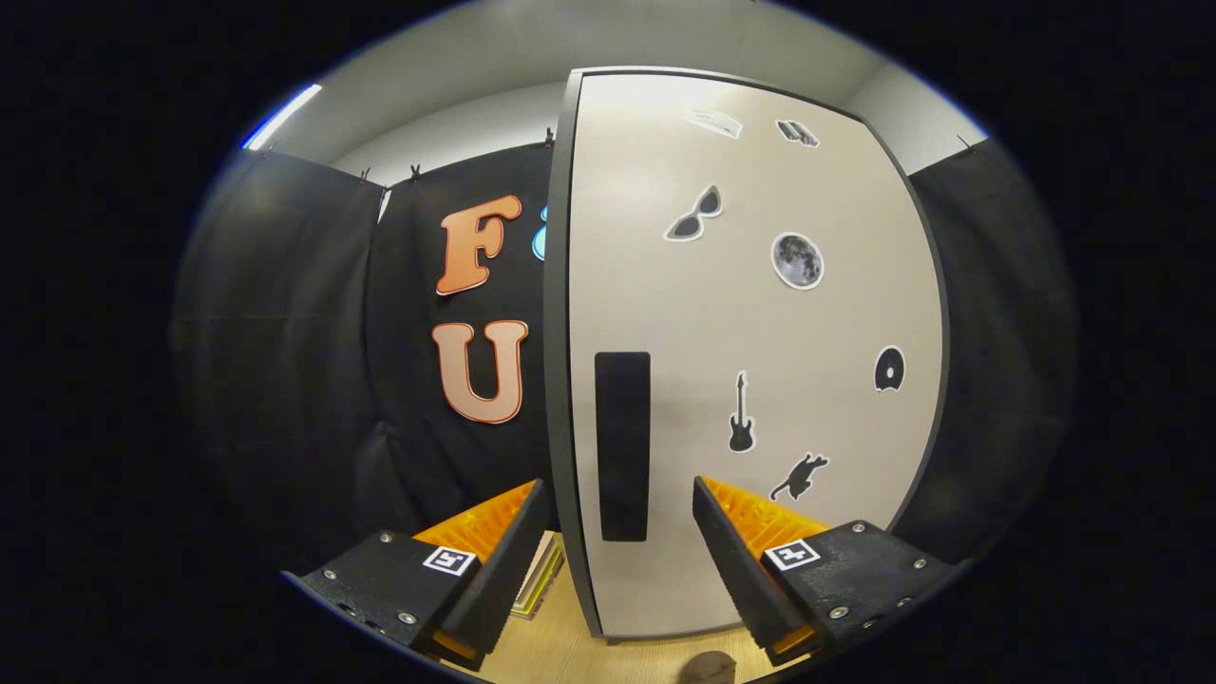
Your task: Open the shoe cabinet door, grab the shoes and put them into the shoe cabinet, then close the shoe cabinet door.
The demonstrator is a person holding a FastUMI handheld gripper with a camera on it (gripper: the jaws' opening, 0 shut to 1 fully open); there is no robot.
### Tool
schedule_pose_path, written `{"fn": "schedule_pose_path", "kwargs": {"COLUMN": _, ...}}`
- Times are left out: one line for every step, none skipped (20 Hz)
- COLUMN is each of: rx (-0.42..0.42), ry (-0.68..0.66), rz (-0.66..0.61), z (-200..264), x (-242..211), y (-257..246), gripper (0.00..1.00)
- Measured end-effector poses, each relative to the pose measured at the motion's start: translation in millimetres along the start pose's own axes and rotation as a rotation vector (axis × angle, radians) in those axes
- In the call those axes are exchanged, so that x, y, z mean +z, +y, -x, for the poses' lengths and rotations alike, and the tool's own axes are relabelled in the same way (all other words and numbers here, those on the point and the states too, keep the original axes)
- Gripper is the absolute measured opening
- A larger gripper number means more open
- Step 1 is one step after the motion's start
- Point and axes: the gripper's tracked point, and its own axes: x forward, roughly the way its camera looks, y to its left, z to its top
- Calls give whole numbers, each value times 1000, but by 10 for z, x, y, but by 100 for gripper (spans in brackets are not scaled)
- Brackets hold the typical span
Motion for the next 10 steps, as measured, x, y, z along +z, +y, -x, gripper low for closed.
{"fn": "schedule_pose_path", "kwargs": {"rx": -3, "ry": 3, "rz": -1, "z": -61, "x": -9, "y": 4, "gripper": 94}}
{"fn": "schedule_pose_path", "kwargs": {"rx": -3, "ry": -1, "rz": -4, "z": -118, "x": -9, "y": 10, "gripper": 93}}
{"fn": "schedule_pose_path", "kwargs": {"rx": 1, "ry": -7, "rz": -8, "z": -184, "x": -1, "y": 19, "gripper": 88}}
{"fn": "schedule_pose_path", "kwargs": {"rx": -1, "ry": 2, "rz": -9, "z": -232, "x": -16, "y": 6, "gripper": 86}}
{"fn": "schedule_pose_path", "kwargs": {"rx": -1, "ry": 4, "rz": -13, "z": -271, "x": -21, "y": 4, "gripper": 80}}
{"fn": "schedule_pose_path", "kwargs": {"rx": -10, "ry": -2, "rz": -20, "z": -323, "x": -4, "y": -21, "gripper": 73}}
{"fn": "schedule_pose_path", "kwargs": {"rx": -14, "ry": -4, "rz": -27, "z": -356, "x": 2, "y": -30, "gripper": 61}}
{"fn": "schedule_pose_path", "kwargs": {"rx": -21, "ry": -4, "rz": -35, "z": -373, "x": 1, "y": -46, "gripper": 55}}
{"fn": "schedule_pose_path", "kwargs": {"rx": -15, "ry": 1, "rz": -47, "z": -399, "x": -5, "y": -31, "gripper": 44}}
{"fn": "schedule_pose_path", "kwargs": {"rx": -14, "ry": 1, "rz": -54, "z": -398, "x": -4, "y": -27, "gripper": 39}}
